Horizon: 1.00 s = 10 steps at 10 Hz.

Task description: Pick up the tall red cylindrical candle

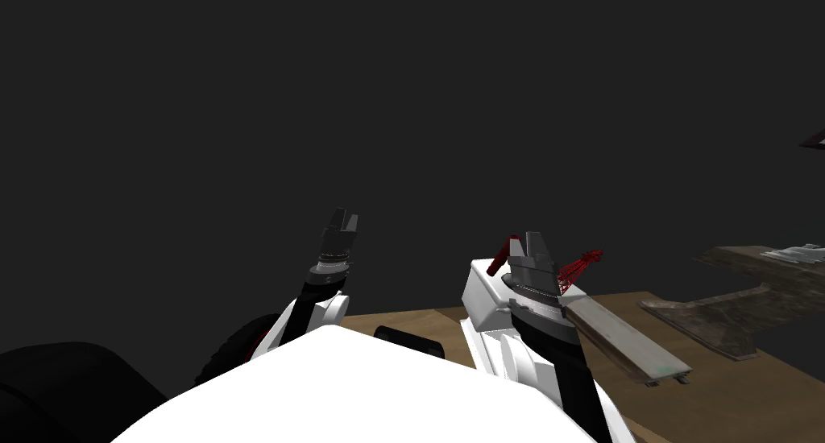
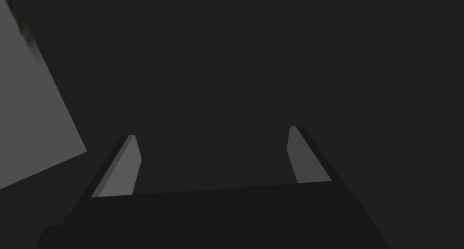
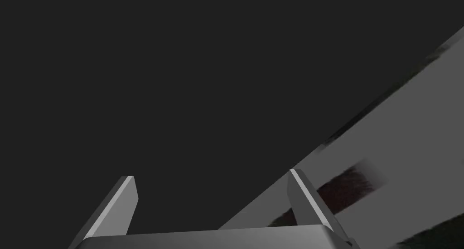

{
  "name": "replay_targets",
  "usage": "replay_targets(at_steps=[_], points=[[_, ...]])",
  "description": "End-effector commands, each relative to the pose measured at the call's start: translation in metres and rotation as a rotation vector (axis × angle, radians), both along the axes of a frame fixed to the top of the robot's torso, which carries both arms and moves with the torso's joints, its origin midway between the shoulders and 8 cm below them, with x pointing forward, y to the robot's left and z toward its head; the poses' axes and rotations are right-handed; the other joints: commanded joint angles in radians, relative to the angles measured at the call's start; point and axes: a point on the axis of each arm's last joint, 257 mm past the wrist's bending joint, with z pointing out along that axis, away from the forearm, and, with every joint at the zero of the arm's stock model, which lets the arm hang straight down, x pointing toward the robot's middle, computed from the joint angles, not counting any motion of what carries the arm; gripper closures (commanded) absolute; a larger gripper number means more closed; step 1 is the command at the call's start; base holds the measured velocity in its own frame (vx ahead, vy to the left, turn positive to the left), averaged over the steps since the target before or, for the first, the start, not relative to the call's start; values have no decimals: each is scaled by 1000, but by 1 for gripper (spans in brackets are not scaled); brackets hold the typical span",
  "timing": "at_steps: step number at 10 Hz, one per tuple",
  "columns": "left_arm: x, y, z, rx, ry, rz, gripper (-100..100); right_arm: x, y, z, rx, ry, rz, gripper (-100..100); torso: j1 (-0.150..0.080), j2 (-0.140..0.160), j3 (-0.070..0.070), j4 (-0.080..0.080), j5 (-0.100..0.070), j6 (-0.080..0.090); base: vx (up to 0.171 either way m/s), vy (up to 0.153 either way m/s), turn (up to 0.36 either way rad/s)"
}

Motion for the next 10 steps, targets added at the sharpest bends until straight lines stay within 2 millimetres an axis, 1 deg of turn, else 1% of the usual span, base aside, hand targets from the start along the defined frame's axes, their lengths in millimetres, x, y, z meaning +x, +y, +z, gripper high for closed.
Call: replay_targets(at_steps=[1,3,4,6,7,10], points=[[0,0,0,0,0,0,0,4,3,-8,-48,27,4,-100,0,0,0,0,0,0,-4,1,16],[0,0,0,0,0,0,0,9,4,-18,-98,60,1,-100,-1,1,0,0,0,0,-11,-3,20],[0,0,0,0,0,0,0,15,3,-32,-150,100,-9,-100,-1,1,0,0,0,0,-21,-6,32],[0,0,0,0,0,0,0,21,0,-48,-202,144,-26,-100,-1,1,1,0,0,0,-22,-4,29],[0,0,0,0,0,0,0,27,-5,-65,-253,191,-48,-100,-1,1,1,0,0,0,-31,-3,36],[0,0,0,0,0,0,0,34,-15,-93,-329,264,-84,-100,-1,2,1,0,0,0,-26,-5,23]])
